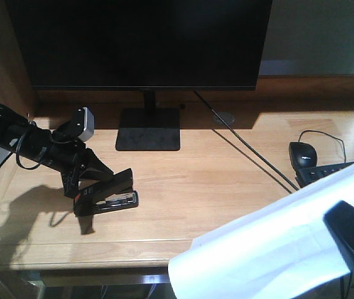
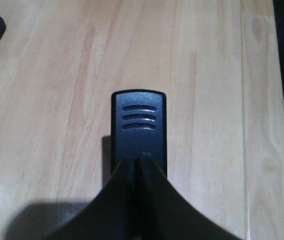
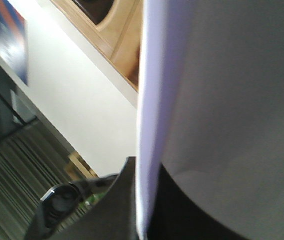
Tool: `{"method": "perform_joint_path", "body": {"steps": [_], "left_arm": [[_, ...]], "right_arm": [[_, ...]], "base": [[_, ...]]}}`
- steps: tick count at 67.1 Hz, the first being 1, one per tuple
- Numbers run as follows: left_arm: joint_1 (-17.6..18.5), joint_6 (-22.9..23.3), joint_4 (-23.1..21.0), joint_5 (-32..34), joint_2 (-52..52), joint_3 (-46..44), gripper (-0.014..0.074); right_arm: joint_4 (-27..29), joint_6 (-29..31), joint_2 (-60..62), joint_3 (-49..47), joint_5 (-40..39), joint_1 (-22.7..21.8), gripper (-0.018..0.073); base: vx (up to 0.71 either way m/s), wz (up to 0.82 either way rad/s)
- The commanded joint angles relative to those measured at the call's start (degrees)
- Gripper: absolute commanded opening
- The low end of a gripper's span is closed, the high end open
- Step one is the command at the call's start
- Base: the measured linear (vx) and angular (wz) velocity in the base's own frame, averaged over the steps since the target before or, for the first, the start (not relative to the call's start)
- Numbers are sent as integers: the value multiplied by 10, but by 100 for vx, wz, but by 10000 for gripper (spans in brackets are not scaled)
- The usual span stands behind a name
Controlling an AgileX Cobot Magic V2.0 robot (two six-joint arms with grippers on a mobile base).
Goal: Grab stapler and paper to desk for stapling
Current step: 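Swing the white paper with the right gripper toward the stapler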
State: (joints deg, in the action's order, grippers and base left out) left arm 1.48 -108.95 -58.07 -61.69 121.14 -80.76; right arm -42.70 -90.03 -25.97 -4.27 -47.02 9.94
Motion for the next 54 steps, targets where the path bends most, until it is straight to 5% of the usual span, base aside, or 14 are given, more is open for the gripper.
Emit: {"method": "perform_joint_path", "body": {"steps": [1, 54], "left_arm": [[3, 5, -32, -20, -30, -13, -6], [3, 5, -32, -20, -30, -13, -6]], "right_arm": [[-49, -48, -35, -47, 5, 0, -2], [-540, -284, -406, -372, -135, 0, -2]], "base": [[0, 0], [0, 0]]}}
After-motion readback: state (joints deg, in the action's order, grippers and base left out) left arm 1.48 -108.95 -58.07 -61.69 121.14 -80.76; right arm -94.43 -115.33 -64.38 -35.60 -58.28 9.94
